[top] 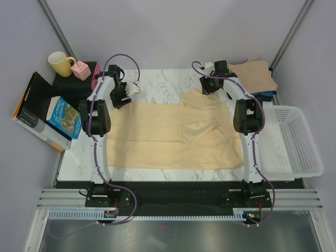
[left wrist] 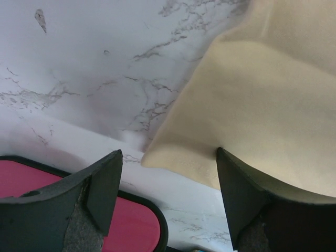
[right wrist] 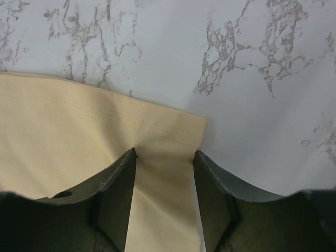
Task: Fold and stack the t-shirts
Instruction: Fold the tshirt
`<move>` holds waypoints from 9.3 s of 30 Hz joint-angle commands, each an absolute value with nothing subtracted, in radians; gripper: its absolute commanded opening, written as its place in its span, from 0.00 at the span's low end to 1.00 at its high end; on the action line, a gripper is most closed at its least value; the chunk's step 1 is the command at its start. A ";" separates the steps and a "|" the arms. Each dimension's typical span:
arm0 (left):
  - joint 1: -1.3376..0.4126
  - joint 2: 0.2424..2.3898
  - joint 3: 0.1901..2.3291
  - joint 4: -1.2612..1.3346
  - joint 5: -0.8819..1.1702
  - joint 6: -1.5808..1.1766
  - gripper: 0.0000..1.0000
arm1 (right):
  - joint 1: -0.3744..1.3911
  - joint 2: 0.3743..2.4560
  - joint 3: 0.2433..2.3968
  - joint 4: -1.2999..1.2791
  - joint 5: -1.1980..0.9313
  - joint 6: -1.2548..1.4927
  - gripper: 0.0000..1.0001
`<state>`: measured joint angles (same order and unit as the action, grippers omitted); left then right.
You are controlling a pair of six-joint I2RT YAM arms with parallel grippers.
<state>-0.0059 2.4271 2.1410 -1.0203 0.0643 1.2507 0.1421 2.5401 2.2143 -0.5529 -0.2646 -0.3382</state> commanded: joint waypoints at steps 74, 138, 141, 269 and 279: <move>0.087 1.594 1.149 -0.558 0.011 1.495 0.02 | 0.250 1.683 1.657 -1.339 -0.380 -1.046 0.00; 0.138 1.479 1.257 -1.062 0.130 1.708 0.57 | 0.535 1.603 1.273 -1.220 -0.271 -1.013 0.80; 0.137 1.517 1.371 -1.055 0.244 1.609 0.57 | 0.480 1.718 1.371 -1.224 -0.363 -0.959 0.78; -0.080 1.554 1.058 -0.700 0.233 1.516 0.55 | 0.531 1.999 1.598 -1.042 -0.189 -0.713 0.00; -0.084 1.629 1.157 -0.658 0.207 1.444 0.53 | 0.442 1.980 1.470 -1.020 -0.173 -0.778 0.00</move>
